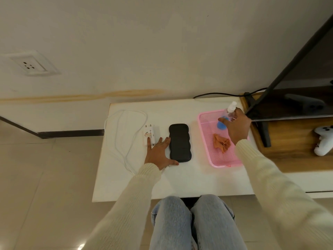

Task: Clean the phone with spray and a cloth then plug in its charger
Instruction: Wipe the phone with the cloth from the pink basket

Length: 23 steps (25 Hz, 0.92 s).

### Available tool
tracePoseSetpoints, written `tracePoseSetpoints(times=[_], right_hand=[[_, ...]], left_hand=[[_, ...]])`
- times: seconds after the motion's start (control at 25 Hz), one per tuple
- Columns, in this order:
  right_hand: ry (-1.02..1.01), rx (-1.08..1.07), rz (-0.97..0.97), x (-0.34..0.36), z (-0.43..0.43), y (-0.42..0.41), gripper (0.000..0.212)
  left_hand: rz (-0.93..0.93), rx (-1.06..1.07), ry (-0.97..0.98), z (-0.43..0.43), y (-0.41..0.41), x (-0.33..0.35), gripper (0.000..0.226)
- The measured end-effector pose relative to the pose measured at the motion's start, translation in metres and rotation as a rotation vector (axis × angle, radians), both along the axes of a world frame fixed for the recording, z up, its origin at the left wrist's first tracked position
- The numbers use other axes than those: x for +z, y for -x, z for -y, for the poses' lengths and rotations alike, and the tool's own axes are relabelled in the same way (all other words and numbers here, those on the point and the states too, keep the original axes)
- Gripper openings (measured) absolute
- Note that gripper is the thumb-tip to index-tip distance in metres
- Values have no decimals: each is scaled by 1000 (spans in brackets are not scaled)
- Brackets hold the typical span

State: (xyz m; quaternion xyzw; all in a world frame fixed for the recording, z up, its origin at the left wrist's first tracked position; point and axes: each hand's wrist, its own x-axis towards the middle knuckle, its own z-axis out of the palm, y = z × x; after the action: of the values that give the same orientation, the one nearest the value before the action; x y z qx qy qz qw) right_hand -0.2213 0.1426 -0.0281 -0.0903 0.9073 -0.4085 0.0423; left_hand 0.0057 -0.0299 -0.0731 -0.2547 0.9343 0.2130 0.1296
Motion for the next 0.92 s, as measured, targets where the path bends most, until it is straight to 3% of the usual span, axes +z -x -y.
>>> tracePoseSetpoints(times=[0.6,0.8,0.92], right_hand=[[80,1,14,-16,-5,-5,38],[159,-10,32,-7,-9,-21,52],[138,-111,-75,-9,-22,-42,31]], left_hand=[[4,-11,15,1,0,0,107],[9,-13,17,1,1,0,107],[0,-7,13,1,0,-1,107]])
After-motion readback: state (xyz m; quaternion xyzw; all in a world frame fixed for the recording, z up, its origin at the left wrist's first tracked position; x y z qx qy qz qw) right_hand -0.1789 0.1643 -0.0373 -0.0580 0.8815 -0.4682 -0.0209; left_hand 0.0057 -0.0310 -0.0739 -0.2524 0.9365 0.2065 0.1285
